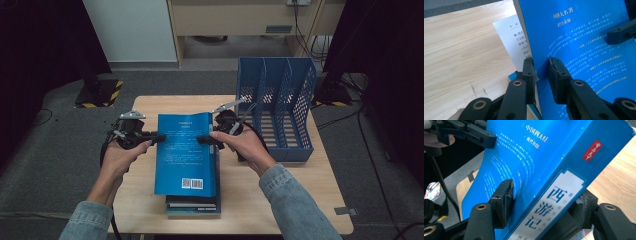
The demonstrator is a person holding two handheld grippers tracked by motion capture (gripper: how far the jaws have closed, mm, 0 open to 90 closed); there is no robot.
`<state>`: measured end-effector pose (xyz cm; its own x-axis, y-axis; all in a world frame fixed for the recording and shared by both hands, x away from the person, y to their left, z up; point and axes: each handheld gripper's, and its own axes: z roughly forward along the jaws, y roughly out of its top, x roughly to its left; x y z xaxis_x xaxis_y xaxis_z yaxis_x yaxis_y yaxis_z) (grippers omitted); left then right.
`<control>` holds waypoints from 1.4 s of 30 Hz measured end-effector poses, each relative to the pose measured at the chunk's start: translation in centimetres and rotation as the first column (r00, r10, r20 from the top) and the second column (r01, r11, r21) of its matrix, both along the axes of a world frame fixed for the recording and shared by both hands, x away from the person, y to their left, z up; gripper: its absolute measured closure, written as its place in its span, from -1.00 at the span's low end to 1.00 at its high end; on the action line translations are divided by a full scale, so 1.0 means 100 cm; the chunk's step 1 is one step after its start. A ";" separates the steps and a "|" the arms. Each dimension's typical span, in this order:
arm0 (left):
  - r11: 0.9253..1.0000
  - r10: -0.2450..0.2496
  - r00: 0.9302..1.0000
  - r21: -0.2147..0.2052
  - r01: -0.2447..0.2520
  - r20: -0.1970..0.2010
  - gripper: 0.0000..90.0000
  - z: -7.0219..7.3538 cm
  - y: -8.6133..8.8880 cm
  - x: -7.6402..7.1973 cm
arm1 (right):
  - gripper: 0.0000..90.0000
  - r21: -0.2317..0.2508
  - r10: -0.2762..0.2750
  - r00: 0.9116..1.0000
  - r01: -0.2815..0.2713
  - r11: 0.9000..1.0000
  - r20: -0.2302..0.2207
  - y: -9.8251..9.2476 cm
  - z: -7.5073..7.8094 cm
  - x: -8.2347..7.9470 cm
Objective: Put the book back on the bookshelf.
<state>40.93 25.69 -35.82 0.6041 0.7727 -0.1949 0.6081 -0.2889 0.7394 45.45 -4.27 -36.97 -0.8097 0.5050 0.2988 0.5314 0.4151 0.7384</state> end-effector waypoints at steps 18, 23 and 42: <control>1.000 -0.011 0.999 0.001 0.011 0.049 0.72 0.027 0.002 0.009 | 0.06 -0.044 -0.005 0.996 0.009 0.999 0.087 0.006 0.040 0.014; 1.000 -0.017 0.998 0.012 0.016 0.054 0.72 0.029 0.000 0.008 | 0.08 -0.060 -0.013 0.995 0.019 0.998 0.098 0.007 0.048 0.015; 1.000 -0.008 0.997 0.016 0.006 0.074 0.73 0.041 -0.001 0.013 | 0.17 -0.058 -0.029 0.989 0.038 0.998 0.145 0.008 0.064 0.015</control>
<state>42.24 25.55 -31.68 0.6218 0.7711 -0.1369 0.5496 -0.3052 0.7776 46.95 -3.49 -30.60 -0.8243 0.5462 0.1489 0.4361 0.4449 0.7823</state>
